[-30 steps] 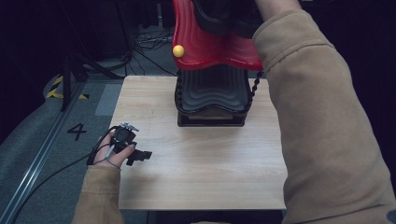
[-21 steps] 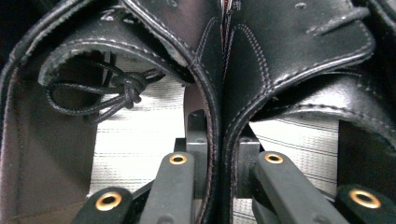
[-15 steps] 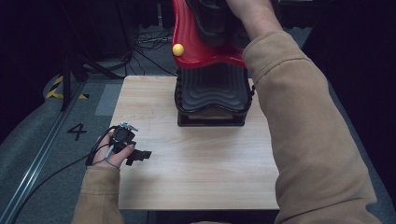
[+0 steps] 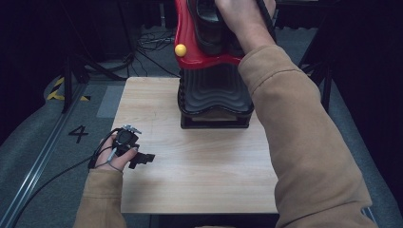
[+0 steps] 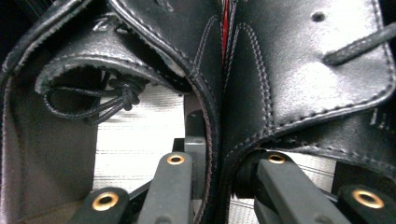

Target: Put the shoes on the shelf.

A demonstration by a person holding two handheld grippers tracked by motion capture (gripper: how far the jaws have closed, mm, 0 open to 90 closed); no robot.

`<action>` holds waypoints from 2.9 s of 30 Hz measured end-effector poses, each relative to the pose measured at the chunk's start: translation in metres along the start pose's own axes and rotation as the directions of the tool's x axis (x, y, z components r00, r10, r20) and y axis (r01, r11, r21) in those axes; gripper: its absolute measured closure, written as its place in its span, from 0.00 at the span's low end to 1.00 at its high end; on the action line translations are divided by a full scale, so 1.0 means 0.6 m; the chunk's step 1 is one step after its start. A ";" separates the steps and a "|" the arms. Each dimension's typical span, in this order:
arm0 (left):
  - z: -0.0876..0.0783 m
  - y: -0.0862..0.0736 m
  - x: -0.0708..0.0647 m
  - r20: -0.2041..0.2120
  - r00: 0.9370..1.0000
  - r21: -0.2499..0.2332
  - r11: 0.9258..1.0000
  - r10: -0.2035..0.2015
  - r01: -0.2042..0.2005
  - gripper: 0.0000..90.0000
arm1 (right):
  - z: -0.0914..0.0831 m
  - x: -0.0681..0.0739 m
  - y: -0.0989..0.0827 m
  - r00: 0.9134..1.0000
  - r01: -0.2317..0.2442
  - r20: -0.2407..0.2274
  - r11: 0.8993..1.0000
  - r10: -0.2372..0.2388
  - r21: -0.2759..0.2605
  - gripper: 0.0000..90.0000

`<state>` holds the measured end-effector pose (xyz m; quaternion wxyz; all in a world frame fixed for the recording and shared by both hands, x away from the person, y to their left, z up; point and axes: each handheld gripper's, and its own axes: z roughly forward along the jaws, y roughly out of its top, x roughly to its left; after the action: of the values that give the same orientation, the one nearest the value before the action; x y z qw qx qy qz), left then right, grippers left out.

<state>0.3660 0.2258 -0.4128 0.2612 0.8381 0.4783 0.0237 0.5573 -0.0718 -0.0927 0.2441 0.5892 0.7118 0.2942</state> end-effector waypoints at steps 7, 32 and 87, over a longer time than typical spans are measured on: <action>-0.001 0.000 -0.001 0.001 1.000 -0.001 1.000 0.002 -0.002 0.24 | 0.018 0.005 -0.004 0.997 0.031 0.067 0.999 -0.033 0.024 0.65; -0.001 0.006 -0.010 -0.006 1.000 0.001 1.000 0.013 -0.013 0.24 | -0.071 -0.041 -0.018 0.998 -0.009 -0.065 1.000 0.010 0.007 0.53; -0.025 -0.036 -0.017 -0.053 0.999 0.004 1.000 -0.013 0.014 0.24 | -0.117 -0.288 -0.372 0.925 0.206 -0.340 0.975 -0.167 0.083 0.43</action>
<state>0.3387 0.2326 -0.4076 0.2469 0.8345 0.4908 0.0431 0.3858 -0.2805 -0.2004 0.1131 0.4742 0.8116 0.3219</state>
